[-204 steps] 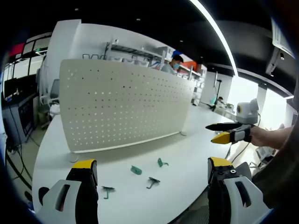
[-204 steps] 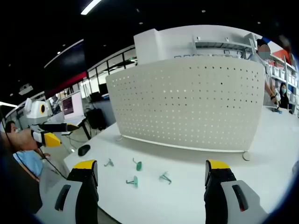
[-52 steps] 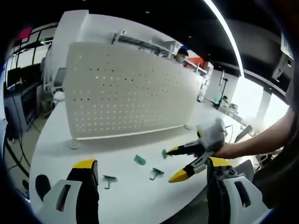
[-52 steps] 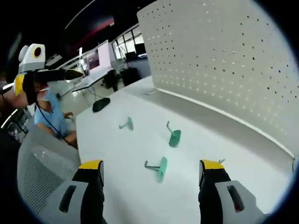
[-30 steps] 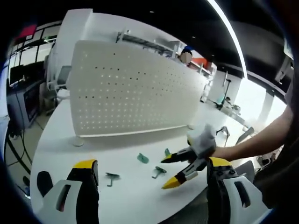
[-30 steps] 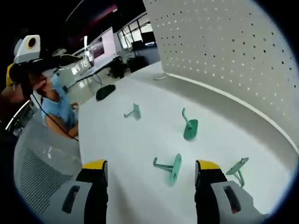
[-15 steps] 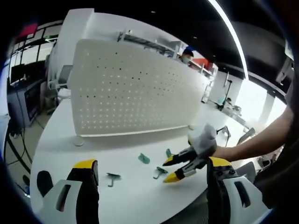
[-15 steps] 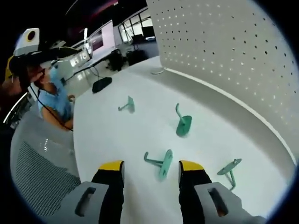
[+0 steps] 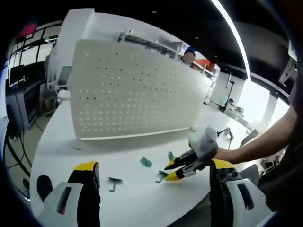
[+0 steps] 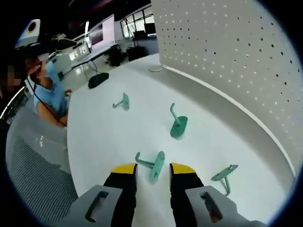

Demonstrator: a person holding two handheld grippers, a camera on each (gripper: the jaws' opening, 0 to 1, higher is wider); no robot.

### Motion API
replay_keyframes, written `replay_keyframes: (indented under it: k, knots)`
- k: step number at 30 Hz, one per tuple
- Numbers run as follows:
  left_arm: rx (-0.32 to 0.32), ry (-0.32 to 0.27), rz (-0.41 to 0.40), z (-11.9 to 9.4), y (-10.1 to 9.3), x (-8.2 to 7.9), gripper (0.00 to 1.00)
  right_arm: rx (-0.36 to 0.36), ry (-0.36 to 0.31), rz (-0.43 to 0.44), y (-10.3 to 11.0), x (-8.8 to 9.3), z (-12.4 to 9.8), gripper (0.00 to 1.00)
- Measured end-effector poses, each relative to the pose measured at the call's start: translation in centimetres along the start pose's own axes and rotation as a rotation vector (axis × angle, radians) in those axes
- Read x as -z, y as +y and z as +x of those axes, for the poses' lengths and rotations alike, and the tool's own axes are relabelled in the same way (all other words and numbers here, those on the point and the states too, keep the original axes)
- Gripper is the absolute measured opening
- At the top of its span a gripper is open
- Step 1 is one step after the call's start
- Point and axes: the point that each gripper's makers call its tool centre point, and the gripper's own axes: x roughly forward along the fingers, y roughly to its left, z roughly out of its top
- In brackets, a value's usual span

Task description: Insert the hook assembly into the mounting plate slot until the hook locks in place.

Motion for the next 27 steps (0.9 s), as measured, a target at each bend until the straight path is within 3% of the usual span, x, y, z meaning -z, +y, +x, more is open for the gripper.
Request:
replay_keyframes:
  k: [5, 27]
  knots:
    - [0.002, 0.004, -0.006, 0.08, 0.04, 0.2, 0.98, -0.001, 0.035, 0.019, 0.05, 0.59, 0.4, 0.19]
    - [-0.003, 0.005, -0.004, 0.12, 0.28, -0.18, 0.98, 0.033, 0.047, -0.014, -0.62, 0.93, 0.8, 0.05]
